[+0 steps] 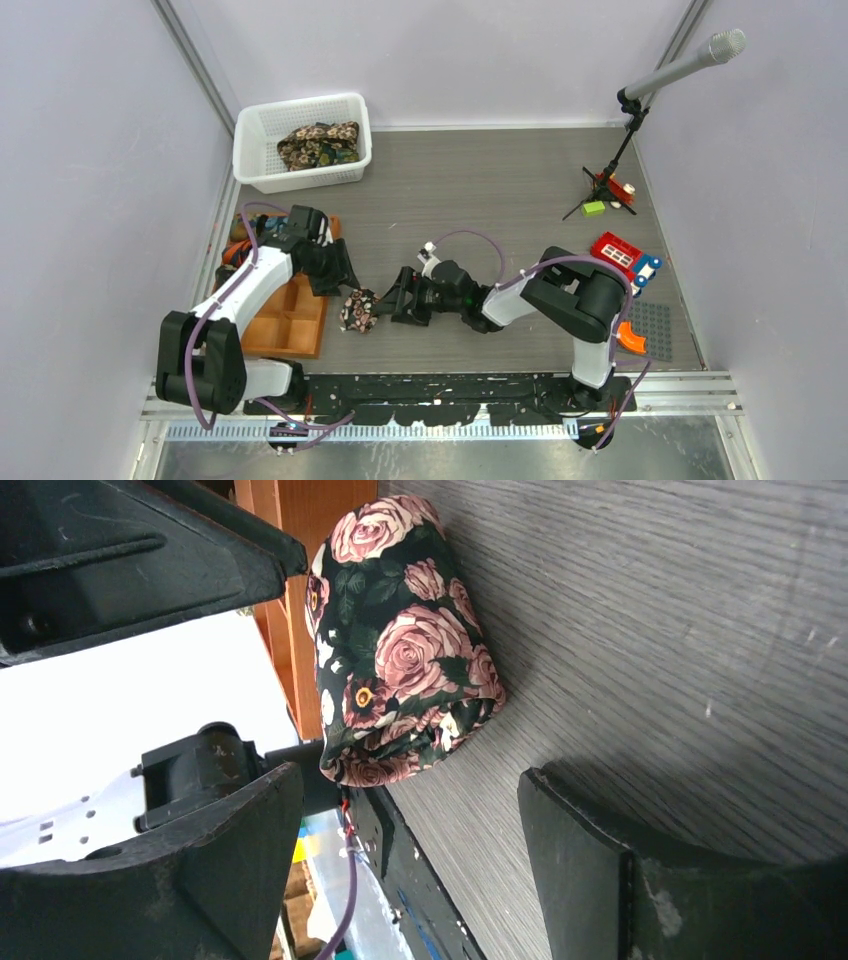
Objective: Roll the ties
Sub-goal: Pick up the tie at the center of the board.
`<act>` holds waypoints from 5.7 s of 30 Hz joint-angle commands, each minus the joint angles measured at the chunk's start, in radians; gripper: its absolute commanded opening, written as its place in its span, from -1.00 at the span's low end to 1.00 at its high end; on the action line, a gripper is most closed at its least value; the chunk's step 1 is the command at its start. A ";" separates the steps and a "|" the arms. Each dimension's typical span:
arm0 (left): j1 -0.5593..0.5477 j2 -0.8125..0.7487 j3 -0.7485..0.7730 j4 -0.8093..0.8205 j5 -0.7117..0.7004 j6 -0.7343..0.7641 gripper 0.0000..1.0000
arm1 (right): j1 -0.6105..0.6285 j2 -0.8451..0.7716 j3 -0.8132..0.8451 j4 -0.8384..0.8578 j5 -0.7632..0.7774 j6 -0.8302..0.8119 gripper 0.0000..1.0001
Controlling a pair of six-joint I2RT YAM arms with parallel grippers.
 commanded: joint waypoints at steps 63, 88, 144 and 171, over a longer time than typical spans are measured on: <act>-0.106 -0.120 -0.014 -0.102 -0.236 -0.194 0.11 | 0.133 0.116 0.135 -0.164 0.372 0.075 -0.24; -0.106 -0.041 -0.114 0.106 -0.193 -0.018 0.82 | 0.072 0.016 0.143 -0.276 0.232 -0.064 0.37; -0.219 -0.031 -0.247 0.249 -0.080 -0.166 0.99 | -0.030 -0.072 0.253 -0.635 0.140 -0.262 -0.21; -0.223 -0.025 -0.355 0.462 0.062 -0.337 -0.14 | -0.028 0.023 0.262 -0.554 0.115 -0.210 -0.44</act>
